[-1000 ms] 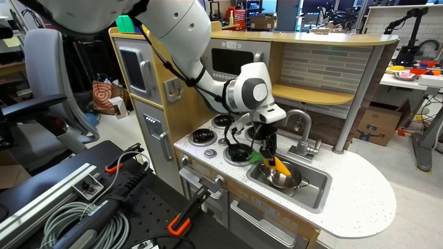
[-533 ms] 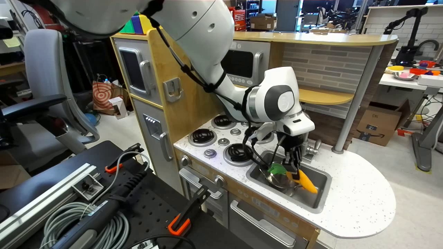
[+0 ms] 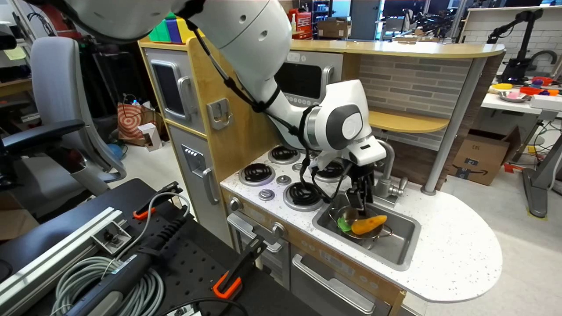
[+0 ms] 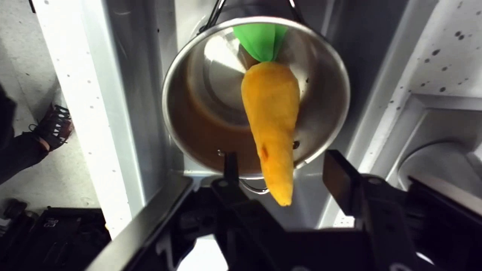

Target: Take the carrot and put it in the pot in the sink

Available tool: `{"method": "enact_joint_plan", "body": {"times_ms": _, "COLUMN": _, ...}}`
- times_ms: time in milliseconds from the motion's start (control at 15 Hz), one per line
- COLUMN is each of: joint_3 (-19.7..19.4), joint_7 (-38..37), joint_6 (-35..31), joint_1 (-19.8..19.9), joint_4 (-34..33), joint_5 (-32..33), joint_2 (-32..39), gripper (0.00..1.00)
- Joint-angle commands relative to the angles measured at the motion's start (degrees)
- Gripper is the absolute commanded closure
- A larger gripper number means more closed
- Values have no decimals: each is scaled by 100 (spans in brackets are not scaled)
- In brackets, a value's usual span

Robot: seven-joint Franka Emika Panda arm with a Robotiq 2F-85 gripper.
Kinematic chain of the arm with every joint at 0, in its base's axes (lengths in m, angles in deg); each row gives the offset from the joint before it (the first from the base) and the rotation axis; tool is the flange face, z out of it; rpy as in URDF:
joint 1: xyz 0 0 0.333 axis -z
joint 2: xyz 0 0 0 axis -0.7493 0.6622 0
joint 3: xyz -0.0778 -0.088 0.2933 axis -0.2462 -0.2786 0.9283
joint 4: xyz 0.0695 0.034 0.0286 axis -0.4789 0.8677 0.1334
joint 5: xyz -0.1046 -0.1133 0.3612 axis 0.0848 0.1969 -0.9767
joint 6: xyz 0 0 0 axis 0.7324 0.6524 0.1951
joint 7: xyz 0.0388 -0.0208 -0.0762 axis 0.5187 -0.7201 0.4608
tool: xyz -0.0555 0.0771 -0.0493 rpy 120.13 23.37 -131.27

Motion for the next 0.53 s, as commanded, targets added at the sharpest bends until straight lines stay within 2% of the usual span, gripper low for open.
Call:
{"method": "enact_joint_plan", "body": {"times_ms": 0, "joint_3": 240, "joint_7": 389, "joint_6": 237, "joint_1": -1, "joint_4": 557, "joint_5": 83, "joint_2": -654, "gripper": 7}}
{"method": "enact_joint_plan", "body": {"times_ms": 67, "joint_3": 324, "joint_7": 802, "joint_6": 543, "joint_1": -21, "joint_4": 824, "joint_5": 214, "joint_2": -969, "gripper": 1}}
{"method": "enact_joint_plan", "body": {"times_ms": 467, "joint_3": 130, "joint_7": 2051, "joint_6": 1412, "joint_1": -349, "joint_4": 2143, "joint_5": 1007, "joint_2": -2478, "gripper": 0}}
